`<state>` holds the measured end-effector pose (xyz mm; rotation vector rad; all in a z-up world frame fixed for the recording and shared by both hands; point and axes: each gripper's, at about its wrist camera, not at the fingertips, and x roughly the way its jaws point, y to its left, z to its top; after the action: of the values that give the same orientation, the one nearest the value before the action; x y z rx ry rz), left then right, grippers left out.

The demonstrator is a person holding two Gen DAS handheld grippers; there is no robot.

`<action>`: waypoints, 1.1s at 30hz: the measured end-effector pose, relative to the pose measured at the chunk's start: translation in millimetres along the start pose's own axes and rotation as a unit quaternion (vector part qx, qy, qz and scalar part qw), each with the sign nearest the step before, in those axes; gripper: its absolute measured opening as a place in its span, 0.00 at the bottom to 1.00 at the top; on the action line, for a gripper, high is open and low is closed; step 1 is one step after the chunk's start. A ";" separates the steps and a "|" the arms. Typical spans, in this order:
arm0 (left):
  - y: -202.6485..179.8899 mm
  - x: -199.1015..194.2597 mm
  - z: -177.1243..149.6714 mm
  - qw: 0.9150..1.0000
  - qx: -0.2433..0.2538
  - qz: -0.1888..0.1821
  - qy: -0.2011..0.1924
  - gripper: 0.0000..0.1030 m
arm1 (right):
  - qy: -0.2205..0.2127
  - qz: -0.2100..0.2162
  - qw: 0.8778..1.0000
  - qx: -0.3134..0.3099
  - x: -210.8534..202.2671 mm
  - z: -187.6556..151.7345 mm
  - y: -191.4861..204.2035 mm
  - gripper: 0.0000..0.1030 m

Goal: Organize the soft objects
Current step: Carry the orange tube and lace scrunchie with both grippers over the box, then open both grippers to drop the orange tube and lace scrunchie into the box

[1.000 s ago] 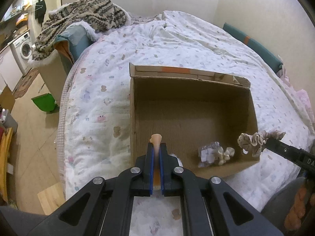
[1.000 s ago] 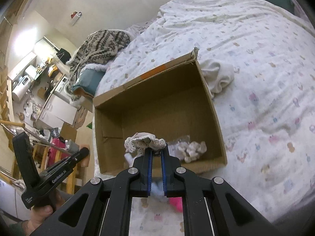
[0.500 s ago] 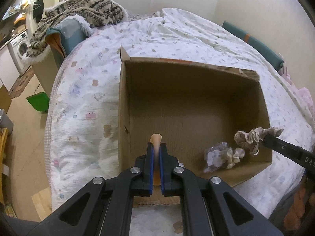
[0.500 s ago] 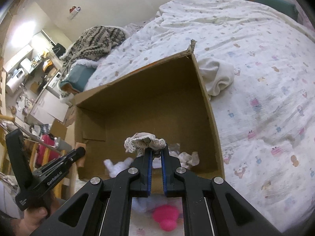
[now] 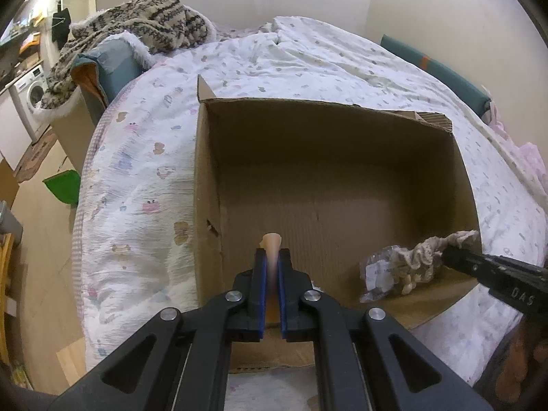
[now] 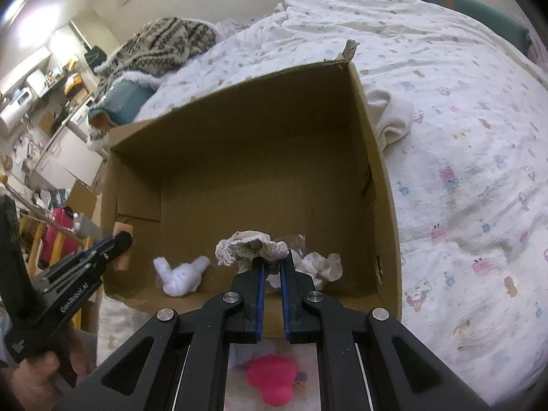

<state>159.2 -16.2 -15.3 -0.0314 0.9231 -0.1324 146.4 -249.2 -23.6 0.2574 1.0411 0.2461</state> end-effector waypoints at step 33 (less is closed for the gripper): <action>-7.1 -0.6 -4.5 1.000 0.004 -0.002 0.004 0.29 | 0.010 -0.003 1.000 -0.003 4.1 -1.5 -0.4 0.11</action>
<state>154.5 -23.0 -17.0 -0.0260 0.9296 -0.1394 147.1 -248.2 -27.8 0.2467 1.0600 0.2477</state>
